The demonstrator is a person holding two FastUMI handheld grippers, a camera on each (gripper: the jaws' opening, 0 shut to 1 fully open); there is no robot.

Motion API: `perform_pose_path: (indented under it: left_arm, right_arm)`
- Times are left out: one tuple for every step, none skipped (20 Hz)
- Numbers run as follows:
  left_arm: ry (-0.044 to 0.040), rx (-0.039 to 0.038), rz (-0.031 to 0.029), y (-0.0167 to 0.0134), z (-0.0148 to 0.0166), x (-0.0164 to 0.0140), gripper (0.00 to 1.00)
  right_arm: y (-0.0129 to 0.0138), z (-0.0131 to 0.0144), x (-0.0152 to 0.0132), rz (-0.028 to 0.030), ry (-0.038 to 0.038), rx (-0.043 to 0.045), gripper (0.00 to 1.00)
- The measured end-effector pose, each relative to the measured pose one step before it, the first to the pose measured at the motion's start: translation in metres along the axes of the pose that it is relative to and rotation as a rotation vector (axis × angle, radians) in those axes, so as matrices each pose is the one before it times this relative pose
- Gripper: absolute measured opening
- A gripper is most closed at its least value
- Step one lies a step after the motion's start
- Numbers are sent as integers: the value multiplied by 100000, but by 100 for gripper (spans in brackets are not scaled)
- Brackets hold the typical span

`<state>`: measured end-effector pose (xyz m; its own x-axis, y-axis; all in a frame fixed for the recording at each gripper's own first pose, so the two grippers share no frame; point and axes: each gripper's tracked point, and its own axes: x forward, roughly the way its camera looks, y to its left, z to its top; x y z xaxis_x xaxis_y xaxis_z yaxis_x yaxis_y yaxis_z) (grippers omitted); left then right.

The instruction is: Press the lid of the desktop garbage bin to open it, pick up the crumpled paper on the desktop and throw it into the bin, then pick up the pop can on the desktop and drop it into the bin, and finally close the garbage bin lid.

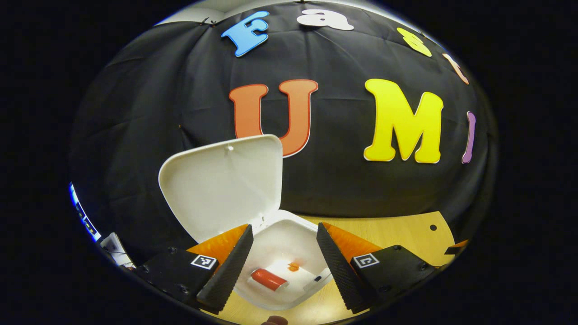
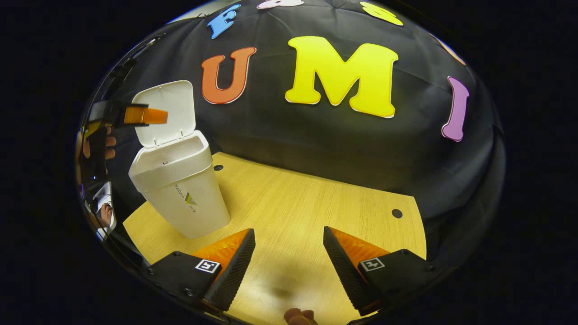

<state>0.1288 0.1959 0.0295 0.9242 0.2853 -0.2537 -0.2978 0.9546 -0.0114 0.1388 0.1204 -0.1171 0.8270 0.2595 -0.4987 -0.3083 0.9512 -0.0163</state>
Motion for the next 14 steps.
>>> perform_pose_path:
  left_arm:
    - [-1378,-743,840,163,1257,-41,94]
    - [-1613,-995,635,359,1484,35,94]
    - [-1462,-1186,1604,424,1281,154,94]
    - [-1320,-1372,1836,614,1295,209,93]
    - [-1882,-1690,1469,478,1317,291,93]
    - [-1275,-1688,1410,329,1289,418,93]
    - [-2585,-529,871,248,1556,440,93]
    - [-2299,598,2393,673,1076,589,93]
    - [-1281,-91,2647,798,859,784,93]
    - [217,-1110,2216,813,381,793,93]
    - [1259,-2337,1953,537,147,886,93]
    - [1075,-3223,1429,538,0,737,93]
    - [835,-1371,1427,227,-192,588,93]
    - [1891,-648,1428,499,-558,682,93]
  right_arm:
    - [23,133,56,404,-129,101,96]
    - [-167,-16,-14,202,112,-92,96]
    - [-38,59,12,177,112,166,96]
    - [-89,-50,105,128,193,284,96]
    - [-110,58,41,258,95,235,96]
    - [-96,145,-44,253,-11,175,96]
    - [-151,217,15,247,-655,745,96]
    - [-221,319,10,-31,-620,708,96]
    - [-251,209,76,-228,-270,255,96]
    - [-413,205,79,-825,-165,102,96]
    - [-419,322,15,-854,-409,689,96]
    - [-164,237,-20,102,-555,1281,96]
    - [-255,274,-39,156,-963,1391,96]
    - [-184,325,35,285,-922,1391,96]
